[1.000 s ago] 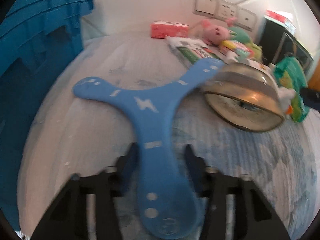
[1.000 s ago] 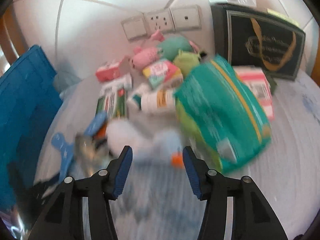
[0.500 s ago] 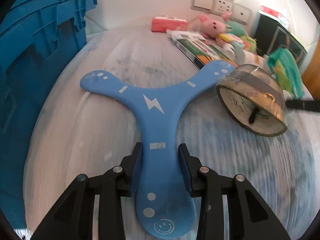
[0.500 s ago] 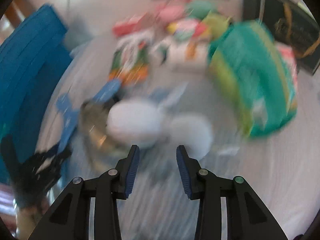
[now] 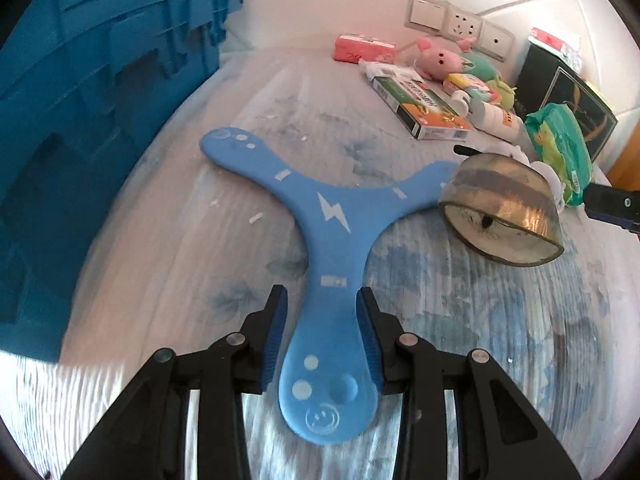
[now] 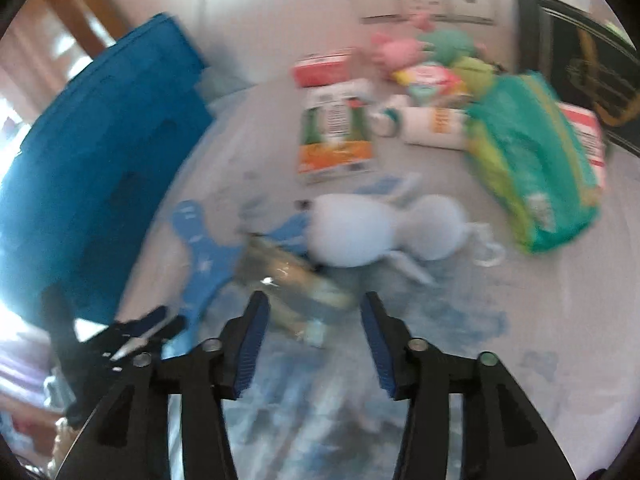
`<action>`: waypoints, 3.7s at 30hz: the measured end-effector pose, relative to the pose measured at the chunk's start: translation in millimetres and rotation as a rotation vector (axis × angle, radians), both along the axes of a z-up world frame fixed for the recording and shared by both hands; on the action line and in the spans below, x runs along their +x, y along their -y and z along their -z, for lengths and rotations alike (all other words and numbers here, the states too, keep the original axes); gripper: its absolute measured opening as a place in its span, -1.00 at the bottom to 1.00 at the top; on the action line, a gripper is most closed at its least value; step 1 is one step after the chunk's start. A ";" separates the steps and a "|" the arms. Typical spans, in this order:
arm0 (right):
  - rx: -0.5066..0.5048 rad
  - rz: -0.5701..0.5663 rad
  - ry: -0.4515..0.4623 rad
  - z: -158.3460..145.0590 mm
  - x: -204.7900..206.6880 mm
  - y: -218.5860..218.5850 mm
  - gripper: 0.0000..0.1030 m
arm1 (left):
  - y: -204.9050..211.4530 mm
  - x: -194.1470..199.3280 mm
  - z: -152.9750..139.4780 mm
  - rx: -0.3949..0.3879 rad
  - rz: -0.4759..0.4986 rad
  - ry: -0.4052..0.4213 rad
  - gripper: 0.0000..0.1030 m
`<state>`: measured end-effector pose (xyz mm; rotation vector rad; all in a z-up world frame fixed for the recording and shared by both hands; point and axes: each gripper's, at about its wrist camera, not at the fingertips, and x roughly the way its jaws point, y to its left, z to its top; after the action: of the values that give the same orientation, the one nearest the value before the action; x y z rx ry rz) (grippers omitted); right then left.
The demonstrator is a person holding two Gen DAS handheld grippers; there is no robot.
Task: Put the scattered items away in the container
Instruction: 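Hold the boomerang in the left tool while the right tool reaches toward the glass cup, then close the right tool on the rim of the clear glass cup, then carry the boomerang and glass cup over the blue crate and release both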
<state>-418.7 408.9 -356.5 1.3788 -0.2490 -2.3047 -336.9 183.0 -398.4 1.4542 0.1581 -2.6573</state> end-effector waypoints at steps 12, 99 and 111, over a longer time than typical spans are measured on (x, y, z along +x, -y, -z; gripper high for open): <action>-0.014 -0.081 0.046 17.5 17.6 25.9 -0.32 | 9.2 1.2 -5.8 0.128 -0.024 -0.007 -0.37; 0.184 -0.119 -0.159 68.6 106.7 33.8 0.54 | -7.1 52.4 21.8 0.001 -0.077 0.002 -0.04; 0.193 -0.091 -0.210 50.6 122.6 47.9 0.44 | -22.5 70.1 2.2 -0.080 -0.101 -0.068 -0.08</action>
<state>-296.1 361.0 -407.2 1.1942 0.1024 -2.4232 -266.8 205.4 -400.5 1.2971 0.1256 -2.6018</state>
